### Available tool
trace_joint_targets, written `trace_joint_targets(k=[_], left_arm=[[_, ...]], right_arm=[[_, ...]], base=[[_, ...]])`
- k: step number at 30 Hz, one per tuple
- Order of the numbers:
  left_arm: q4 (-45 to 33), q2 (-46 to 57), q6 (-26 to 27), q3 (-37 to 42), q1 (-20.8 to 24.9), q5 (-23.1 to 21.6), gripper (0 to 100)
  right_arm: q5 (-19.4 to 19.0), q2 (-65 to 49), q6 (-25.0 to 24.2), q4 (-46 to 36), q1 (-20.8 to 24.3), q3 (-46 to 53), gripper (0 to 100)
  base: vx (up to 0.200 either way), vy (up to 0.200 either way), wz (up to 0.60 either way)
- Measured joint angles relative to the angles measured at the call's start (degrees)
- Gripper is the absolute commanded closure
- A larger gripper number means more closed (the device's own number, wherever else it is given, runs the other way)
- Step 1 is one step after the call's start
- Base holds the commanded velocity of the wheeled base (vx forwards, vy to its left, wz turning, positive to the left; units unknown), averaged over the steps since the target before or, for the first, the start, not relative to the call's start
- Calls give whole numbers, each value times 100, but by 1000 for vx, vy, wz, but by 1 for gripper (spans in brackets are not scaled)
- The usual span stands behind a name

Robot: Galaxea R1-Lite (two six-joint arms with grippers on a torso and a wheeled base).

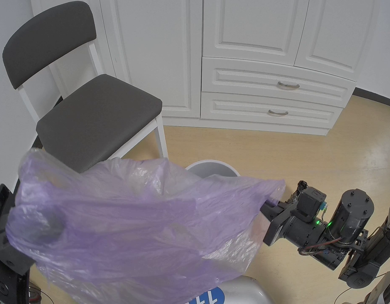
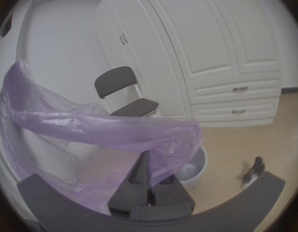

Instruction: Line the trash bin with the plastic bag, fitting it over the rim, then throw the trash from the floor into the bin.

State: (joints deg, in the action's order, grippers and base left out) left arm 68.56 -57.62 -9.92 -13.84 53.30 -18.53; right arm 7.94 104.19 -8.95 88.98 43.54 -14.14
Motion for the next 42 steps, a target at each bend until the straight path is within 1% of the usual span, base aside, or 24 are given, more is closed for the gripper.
trace_joint_targets(k=[2, 5, 9, 13, 16, 21, 26, 31, 34, 36, 38, 42], left_arm=[[0, -72, -111, 0, -18, 1, 100], [-2, -222, -219, 6, -96, 6, 100], [-9, -502, -263, -2, -349, 17, 100], [-2, -800, -272, -35, -766, 22, 100], [2, -983, -261, -51, -1036, 15, 100], [17, -1254, -234, -66, -1345, 15, 100], [63, -1558, -230, -105, -1596, 24, 100], [82, -1944, -222, -176, -1898, 39, 100], [83, -2200, -212, -241, -2033, 74, 100], [85, -2384, -151, -291, -2121, 151, 100], [85, -2587, 10, -347, -2202, 323, 100], [90, -2998, 432, -477, -2337, 931, 100]], right_arm=[[279, -34, 310, -2, -96, -55, 100], [464, -78, 492, 0, -199, -123, 100], [503, -149, 534, 0, -278, -162, 100], [517, -212, 595, -2, -372, -187, 100], [522, -288, 728, -2, -477, -195, 100], [528, -467, 919, -13, -725, -232, 100], [558, -667, 1009, -241, -953, -317, 100], [881, -885, 1196, -444, -1036, -418, 100], [985, -1014, 1289, -550, -1051, -453, 100], [1015, -1095, 1340, -621, -1058, -464, 100], [1031, -1173, 1395, -657, -1058, -471, 100], [1048, -1315, 1548, -701, -1108, -462, 100]], base=[[0, 0, 0], [0, 0, 0], [0, 0, 0], [0, 0, 0], [0, 0, 0], [0, 0, 0], [0, 0, 0], [0, 0, 0], [0, 0, 0], [0, 0, 0], [0, 0, 0], [0, 0, 0]])
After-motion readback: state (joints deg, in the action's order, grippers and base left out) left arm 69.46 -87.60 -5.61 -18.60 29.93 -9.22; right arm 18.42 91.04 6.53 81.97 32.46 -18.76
